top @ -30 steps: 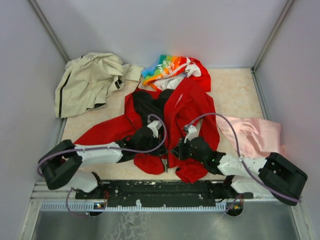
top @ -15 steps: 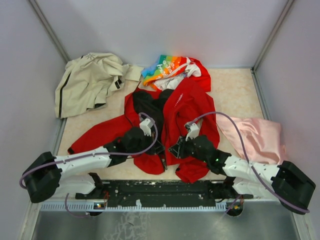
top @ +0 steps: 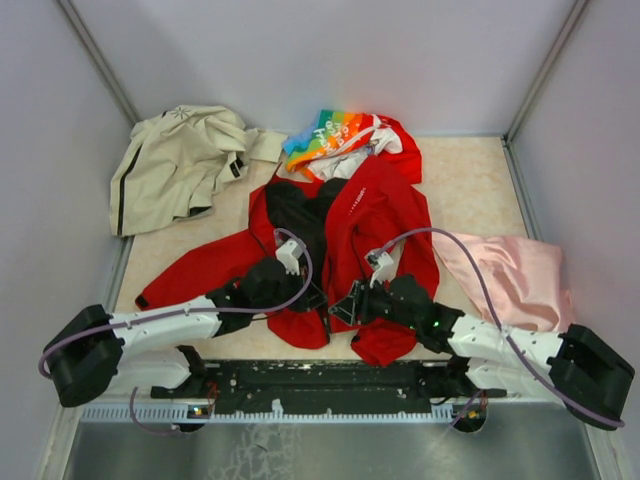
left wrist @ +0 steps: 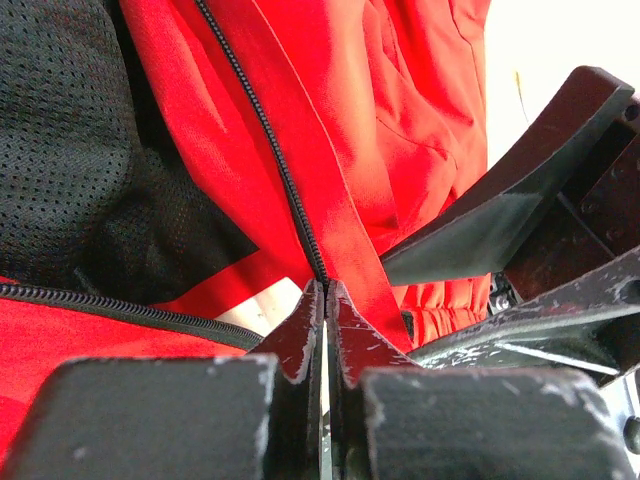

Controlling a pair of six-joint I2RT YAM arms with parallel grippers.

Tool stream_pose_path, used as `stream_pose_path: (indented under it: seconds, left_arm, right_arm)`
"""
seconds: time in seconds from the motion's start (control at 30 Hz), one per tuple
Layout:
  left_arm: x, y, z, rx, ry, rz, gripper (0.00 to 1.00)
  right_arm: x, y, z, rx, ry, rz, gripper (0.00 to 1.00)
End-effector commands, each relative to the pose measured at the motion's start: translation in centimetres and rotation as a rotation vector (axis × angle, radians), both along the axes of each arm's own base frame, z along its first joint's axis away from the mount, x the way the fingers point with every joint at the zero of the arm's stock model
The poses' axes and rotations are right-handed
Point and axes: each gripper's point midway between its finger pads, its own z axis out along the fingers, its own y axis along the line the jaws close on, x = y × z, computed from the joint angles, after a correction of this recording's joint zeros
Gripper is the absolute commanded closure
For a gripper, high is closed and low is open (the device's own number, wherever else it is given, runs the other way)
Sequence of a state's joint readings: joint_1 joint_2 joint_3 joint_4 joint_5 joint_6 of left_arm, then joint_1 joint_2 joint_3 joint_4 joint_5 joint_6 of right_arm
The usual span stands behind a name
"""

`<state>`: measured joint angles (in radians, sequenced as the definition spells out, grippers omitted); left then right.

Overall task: Zip up the jacket
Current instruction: Pick up the jacket from the center of the board, then adjust the zipper on the jacket.

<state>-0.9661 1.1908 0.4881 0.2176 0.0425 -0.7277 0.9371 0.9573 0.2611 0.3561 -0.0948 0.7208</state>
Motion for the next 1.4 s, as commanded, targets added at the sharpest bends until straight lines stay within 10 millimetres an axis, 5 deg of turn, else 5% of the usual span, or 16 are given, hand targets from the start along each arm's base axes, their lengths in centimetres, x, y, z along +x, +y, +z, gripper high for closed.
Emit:
stream_pose_path:
  seconds: [0.0, 0.7, 0.83, 1.07, 1.37]
  left_arm:
    - [0.5, -0.1, 1.2, -0.049, -0.025, 0.025, 1.0]
    - [0.0, -0.2, 1.8, -0.103, -0.007, 0.021, 1.0]
    - [-0.2, -0.2, 1.8, -0.116, -0.001, 0.018, 1.0]
    - [-0.4, -0.1, 1.4, -0.11, 0.01, 0.017, 0.97]
    - [-1.4, 0.1, 0.4, -0.112, 0.053, -0.005, 0.78]
  right_arm:
    - [-0.6, 0.9, 0.8, 0.042, -0.014, 0.032, 0.53]
    - [-0.4, 1.3, -2.2, 0.009, -0.006, 0.038, 0.51]
    - [-0.3, 1.4, -2.1, 0.019, -0.015, 0.038, 0.6]
    - [-0.5, 1.5, -1.1, 0.057, -0.05, 0.054, 0.99]
    - [-0.5, 1.3, -0.3, 0.08, -0.078, 0.054, 1.0]
